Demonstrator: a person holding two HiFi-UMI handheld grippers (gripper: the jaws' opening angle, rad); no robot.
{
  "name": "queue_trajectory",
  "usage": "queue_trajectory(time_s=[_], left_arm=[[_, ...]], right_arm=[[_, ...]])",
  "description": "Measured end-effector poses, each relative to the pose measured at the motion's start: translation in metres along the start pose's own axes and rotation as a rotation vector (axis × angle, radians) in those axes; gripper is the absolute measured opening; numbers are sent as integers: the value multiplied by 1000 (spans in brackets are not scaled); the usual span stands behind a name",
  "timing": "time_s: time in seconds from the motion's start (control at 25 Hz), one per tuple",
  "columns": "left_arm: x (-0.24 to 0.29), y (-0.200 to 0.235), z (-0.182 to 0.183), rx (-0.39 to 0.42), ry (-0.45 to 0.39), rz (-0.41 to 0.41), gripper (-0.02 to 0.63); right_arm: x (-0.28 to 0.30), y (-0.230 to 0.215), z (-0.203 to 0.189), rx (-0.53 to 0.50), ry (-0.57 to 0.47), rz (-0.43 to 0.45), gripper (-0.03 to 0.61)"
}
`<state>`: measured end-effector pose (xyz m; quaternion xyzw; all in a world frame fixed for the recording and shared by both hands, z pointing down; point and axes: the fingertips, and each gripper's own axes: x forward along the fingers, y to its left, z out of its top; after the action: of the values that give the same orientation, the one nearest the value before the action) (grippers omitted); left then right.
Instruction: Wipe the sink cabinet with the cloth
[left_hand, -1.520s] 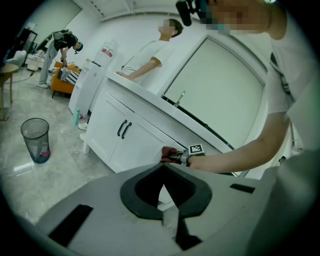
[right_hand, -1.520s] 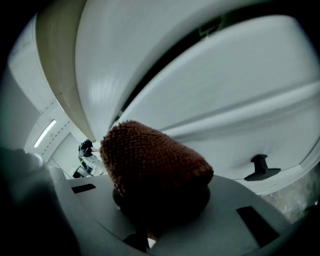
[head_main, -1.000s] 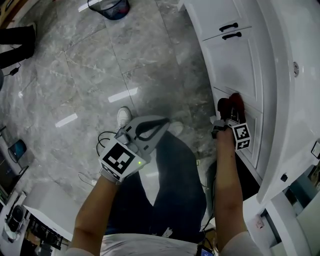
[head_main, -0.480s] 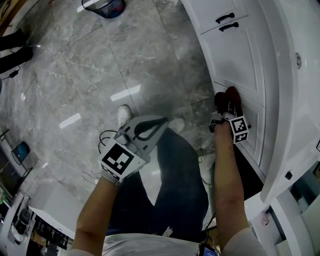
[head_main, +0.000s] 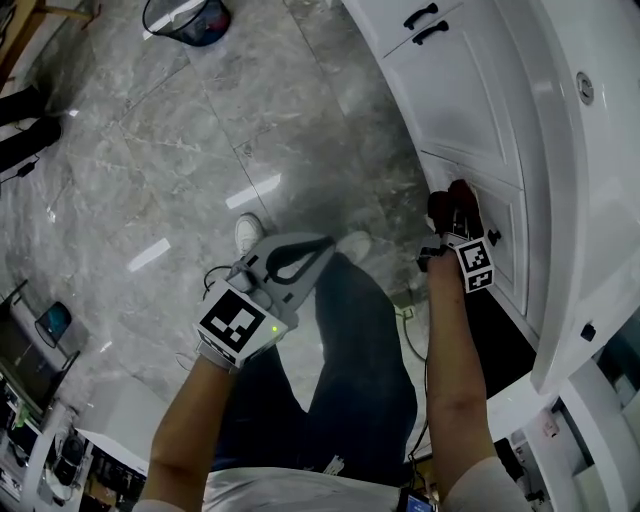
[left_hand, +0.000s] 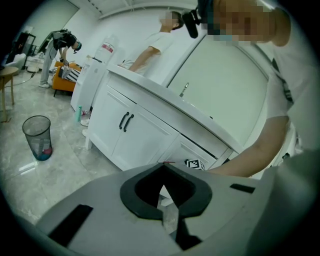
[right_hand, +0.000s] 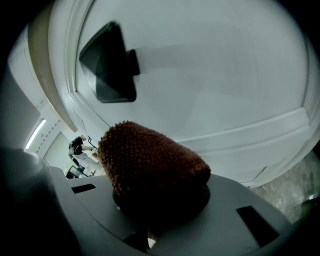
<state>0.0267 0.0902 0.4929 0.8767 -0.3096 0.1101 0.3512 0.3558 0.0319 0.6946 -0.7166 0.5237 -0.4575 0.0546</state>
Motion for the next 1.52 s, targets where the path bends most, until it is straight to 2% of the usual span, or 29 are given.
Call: queue_trajectory(time_s=[0.52,0.76,0.88,1.12,1.52], left_arm=[[16,-34,-12,48,77,-104,11],[22,-49,-16,84,101,-156,12],[24,-56,-15,92,109,-177,12],[22,-64,-15,103,113,-210,12],[2,-78,-9,113,107,-252,12]], right_arm=[[-63,-67,14,54,-50,-105,48],[-102,-103,23,96,-103,-183,48],[-119,-118,29,85,-115,-206,48],[-131,-110,37,122,-160,-200,46],[-177,-64,81,140,-228,-172,46]])
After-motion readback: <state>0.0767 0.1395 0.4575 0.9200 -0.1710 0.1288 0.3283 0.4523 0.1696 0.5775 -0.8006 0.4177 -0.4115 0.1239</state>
